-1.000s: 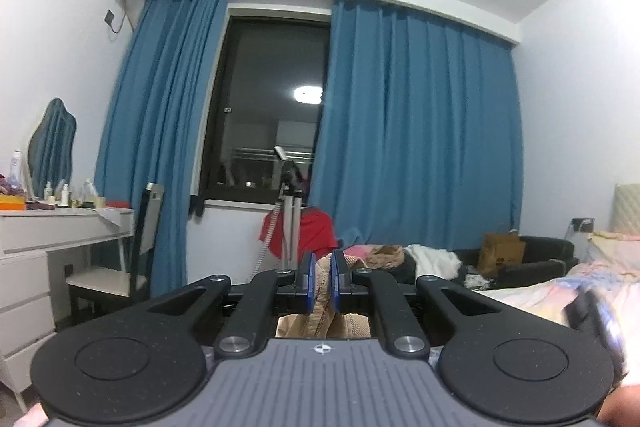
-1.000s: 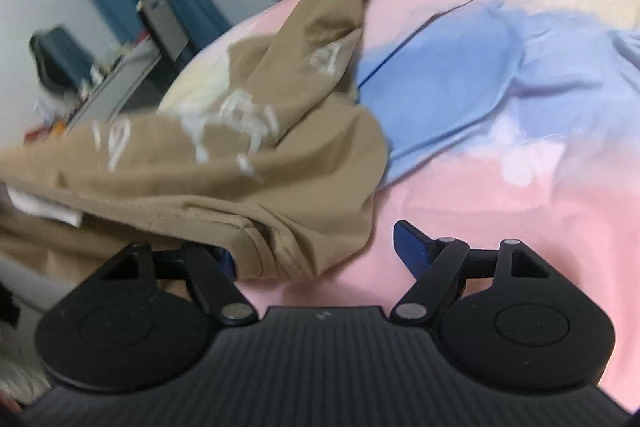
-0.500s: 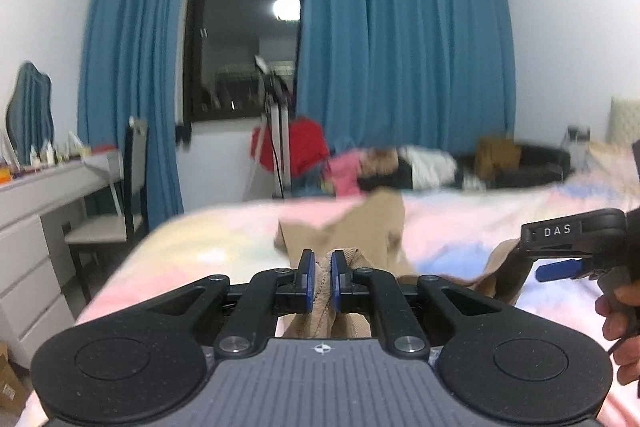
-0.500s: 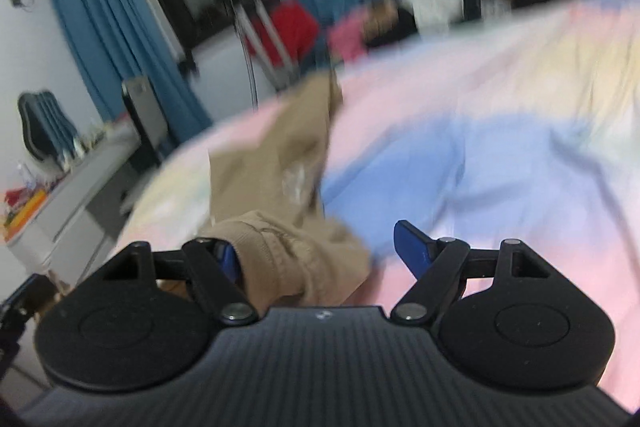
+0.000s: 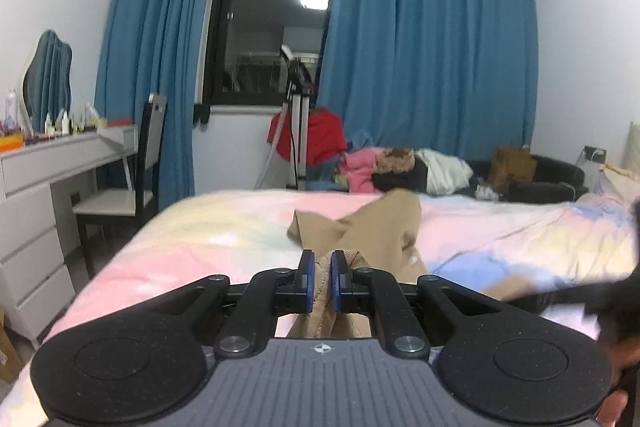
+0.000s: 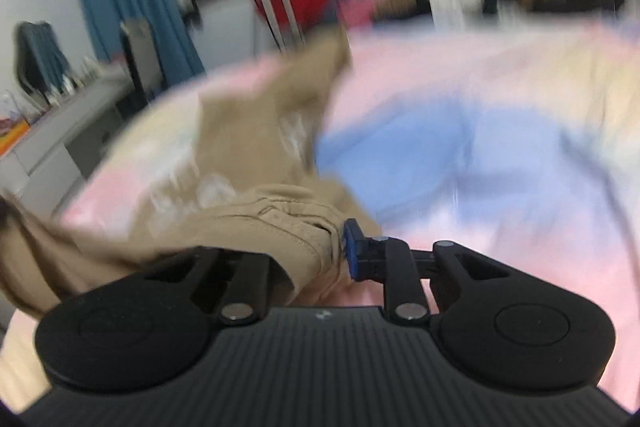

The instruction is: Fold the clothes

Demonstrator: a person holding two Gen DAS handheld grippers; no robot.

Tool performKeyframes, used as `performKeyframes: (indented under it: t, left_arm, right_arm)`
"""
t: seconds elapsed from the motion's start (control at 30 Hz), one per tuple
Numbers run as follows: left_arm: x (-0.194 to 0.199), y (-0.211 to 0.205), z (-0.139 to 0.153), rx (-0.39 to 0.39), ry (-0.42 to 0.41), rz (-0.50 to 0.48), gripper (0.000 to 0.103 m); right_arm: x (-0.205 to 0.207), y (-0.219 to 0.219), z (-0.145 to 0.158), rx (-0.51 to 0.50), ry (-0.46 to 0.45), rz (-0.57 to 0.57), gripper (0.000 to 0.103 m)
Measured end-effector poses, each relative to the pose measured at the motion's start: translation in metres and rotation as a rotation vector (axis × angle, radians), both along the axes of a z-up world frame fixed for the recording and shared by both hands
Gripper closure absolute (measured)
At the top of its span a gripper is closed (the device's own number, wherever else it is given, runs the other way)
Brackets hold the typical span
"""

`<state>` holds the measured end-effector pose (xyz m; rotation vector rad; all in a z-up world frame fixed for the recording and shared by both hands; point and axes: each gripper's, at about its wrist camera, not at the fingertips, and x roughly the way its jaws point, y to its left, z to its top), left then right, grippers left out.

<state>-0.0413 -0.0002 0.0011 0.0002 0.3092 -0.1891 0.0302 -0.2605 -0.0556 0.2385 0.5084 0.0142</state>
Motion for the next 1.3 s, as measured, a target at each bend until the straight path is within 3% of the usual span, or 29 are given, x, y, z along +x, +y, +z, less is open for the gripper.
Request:
performKeyframes:
  t: [0.07,0.23,0.3,0.37,0.47,0.57,0.67,0.77,0.87,0.93,1.03,1.17,1.23,1.3]
  left_arm:
    - [0.004,-0.003,-0.003,0.022,0.04,-0.01,0.093]
    - [0.005,-0.009,-0.025,0.101,0.159,-0.002,0.084]
    - [0.003,-0.012,-0.032,0.132,0.193,0.001,0.069]
    - [0.002,-0.016,-0.035,0.148,0.214,0.017,0.046]
    - [-0.001,-0.029,-0.039,0.2,0.206,0.059,0.03]
    - [-0.002,-0.045,-0.046,0.278,0.201,0.054,0.028]
    - [0.003,-0.054,-0.054,0.283,0.215,0.106,0.027]
    - [0.013,-0.052,-0.061,0.232,0.255,0.216,0.027]
    - [0.02,-0.035,-0.066,0.142,0.336,0.266,0.025]
    - [0.02,-0.028,-0.068,0.142,0.366,0.284,0.025]
    - [0.016,-0.023,-0.064,0.209,0.302,0.36,0.02]
    - [0.008,-0.011,-0.044,0.223,0.155,0.489,0.019]
    - [0.004,-0.005,-0.033,0.194,0.1,0.515,0.017]
    - [-0.001,0.0,-0.022,0.151,0.049,0.524,0.016]
  right_arm:
    - [-0.006,0.008,0.013,-0.034,-0.072,0.032,0.083]
    - [-0.009,0.017,0.013,-0.031,-0.058,0.091,0.083]
    - [-0.008,0.016,0.013,-0.028,-0.05,0.091,0.083]
    - [-0.009,0.013,0.015,-0.01,-0.056,0.09,0.083]
    - [-0.011,0.013,0.02,0.016,-0.07,0.086,0.083]
    - [-0.013,0.011,0.02,0.038,-0.076,0.081,0.083]
    - [-0.017,0.01,0.023,0.053,-0.097,0.081,0.083]
    - [-0.02,0.01,0.027,0.062,-0.128,0.069,0.083]
    - [-0.022,0.007,0.027,0.042,-0.159,0.008,0.083]
    - [-0.02,0.0,0.025,0.035,-0.164,-0.052,0.083]
    - [-0.013,-0.008,0.017,0.018,-0.138,-0.118,0.08]
    - [0.006,-0.006,-0.002,-0.046,-0.041,-0.132,0.067]
    - [0.011,-0.008,-0.01,-0.035,-0.011,-0.141,0.067]
    - [0.008,-0.008,-0.007,-0.022,-0.037,-0.159,0.066]
